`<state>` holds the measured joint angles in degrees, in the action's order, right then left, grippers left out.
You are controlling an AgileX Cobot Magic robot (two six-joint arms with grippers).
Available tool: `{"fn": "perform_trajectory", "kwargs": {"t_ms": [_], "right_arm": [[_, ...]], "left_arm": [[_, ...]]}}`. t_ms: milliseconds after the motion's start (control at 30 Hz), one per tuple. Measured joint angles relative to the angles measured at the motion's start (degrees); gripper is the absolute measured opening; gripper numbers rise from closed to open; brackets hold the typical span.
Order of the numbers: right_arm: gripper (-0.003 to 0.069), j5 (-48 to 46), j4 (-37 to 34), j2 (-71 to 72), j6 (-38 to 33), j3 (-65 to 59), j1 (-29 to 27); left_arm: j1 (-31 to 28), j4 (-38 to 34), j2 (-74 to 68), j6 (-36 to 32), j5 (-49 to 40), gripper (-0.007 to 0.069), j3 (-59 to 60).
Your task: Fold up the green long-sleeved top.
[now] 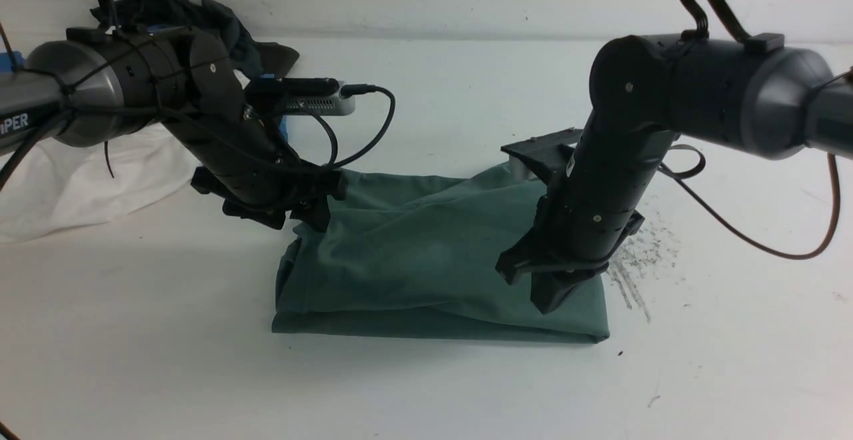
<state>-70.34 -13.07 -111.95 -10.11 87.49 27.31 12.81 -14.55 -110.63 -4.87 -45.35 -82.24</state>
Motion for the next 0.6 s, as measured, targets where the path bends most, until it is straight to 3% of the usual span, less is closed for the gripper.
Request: {"fn": "perform_trajectory", "kwargs": {"t_ms": [200, 233, 300, 600], "right_arm": [[-0.0015, 0.0, 0.0, 0.0, 0.6, 0.0, 0.0], [-0.0015, 0.0, -0.1, 0.0, 0.6, 0.0, 0.0], [-0.0015, 0.0, -0.6, 0.0, 0.6, 0.0, 0.0], [-0.0015, 0.0, -1.2, -0.1, -0.1, 0.0, 0.1]], "left_arm": [[0.0, -0.1, -0.9, 0.0, -1.1, 0.0184, 0.0], [0.0, -0.1, -1.4, -0.3, -2.0, 0.0104, 0.0], [0.0, -0.1, -1.7, -1.4, -2.6, 0.0030, 0.0], [0.0, -0.1, 0.2, -4.2, -4.3, 0.0009, -5.1]]}}
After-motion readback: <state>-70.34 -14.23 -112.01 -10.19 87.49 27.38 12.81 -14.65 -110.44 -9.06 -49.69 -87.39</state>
